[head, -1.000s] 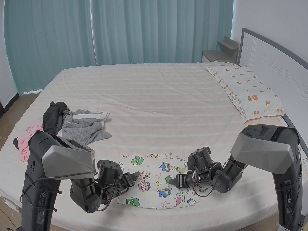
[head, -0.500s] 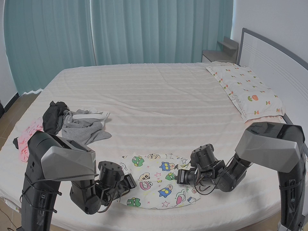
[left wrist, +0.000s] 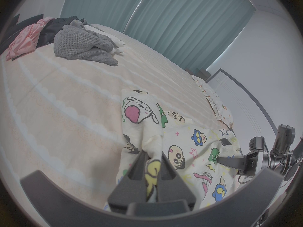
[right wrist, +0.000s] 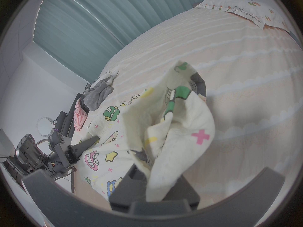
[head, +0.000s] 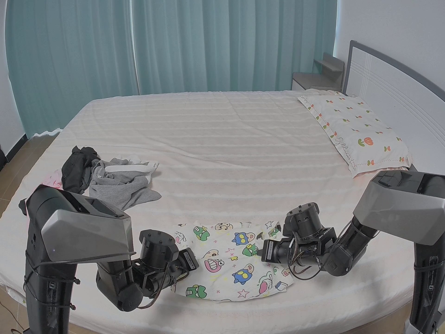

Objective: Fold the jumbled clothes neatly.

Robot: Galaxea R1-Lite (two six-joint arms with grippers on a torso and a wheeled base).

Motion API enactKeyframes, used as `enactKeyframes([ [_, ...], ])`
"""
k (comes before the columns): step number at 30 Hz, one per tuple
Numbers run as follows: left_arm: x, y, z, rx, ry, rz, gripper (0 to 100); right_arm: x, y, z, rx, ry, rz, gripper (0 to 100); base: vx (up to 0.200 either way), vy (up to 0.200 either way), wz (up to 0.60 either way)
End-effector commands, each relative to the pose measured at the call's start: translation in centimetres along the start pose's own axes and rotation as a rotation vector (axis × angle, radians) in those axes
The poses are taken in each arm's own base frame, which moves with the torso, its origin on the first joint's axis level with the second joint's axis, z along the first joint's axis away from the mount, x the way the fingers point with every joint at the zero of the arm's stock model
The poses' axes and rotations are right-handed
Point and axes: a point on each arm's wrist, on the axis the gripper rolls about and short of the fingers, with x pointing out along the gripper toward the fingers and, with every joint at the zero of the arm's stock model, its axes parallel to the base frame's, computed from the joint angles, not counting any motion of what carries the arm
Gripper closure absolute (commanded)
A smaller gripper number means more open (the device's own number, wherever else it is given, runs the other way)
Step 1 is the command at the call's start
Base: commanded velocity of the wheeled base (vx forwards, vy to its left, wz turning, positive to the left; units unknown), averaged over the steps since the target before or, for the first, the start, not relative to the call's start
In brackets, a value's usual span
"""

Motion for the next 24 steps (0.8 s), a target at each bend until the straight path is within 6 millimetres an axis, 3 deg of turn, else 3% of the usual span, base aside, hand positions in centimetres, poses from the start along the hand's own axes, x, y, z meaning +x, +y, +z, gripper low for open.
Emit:
enactKeyframes([
  [1, -0.30, -0.58, 0.07, 0.001, -0.005, -0.019, 100, -0.32, 0.20, 0.17, -0.001, -0.004, 0.010, 100, 0.000, 0.000, 0.00],
  [4, -0.48, -0.85, 0.24, 0.001, -0.011, -0.028, 100, -0.36, 0.19, 0.24, 0.000, -0.006, 0.010, 100, 0.000, 0.000, 0.00],
  [24, -0.88, -1.48, 0.54, 0.001, -0.023, -0.050, 100, -1.16, 0.43, 0.40, -0.003, -0.015, 0.017, 100, 0.000, -0.200, 0.00],
])
